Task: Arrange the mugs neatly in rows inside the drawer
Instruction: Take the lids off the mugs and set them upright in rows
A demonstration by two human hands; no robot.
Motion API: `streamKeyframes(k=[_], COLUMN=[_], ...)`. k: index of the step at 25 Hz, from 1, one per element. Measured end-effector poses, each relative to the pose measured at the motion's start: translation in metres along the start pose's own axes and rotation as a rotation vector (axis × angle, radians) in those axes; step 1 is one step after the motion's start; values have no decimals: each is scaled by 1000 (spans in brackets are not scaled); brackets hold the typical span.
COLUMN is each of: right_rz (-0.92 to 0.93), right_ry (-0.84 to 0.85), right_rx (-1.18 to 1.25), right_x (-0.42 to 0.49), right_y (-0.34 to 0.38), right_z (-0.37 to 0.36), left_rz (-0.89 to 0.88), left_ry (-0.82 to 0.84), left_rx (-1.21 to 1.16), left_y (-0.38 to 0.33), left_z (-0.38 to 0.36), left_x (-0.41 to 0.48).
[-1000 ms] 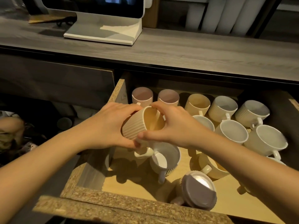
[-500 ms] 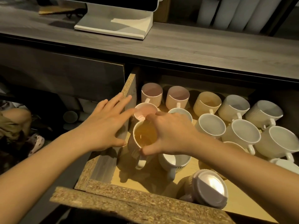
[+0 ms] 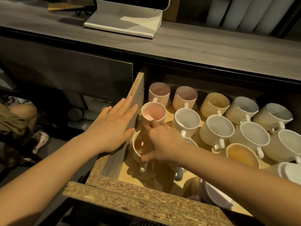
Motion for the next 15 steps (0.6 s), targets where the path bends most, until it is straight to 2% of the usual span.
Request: streamKeyframes(k=[5, 15], right_rz=[-29, -12], right_ry=[-46, -7], right_rx=[9, -2], right_x=[9, 8], right_y=[-3, -5], right_z=[-2, -7], left_rz=[1, 18], left_ry=[12, 57], left_rx=[10, 174], left_y=[1, -8], left_z=[-1, 10], left_x=[1, 5])
Point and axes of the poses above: each hand's wrist, its own x-axis towards the middle knuckle, its own z-axis out of the back of the hand, y = z × x, the point moved 8 cm from there along x, towards the middle knuckle, and after that the axes turned 4 degrees about x, right-handed, at the moved point
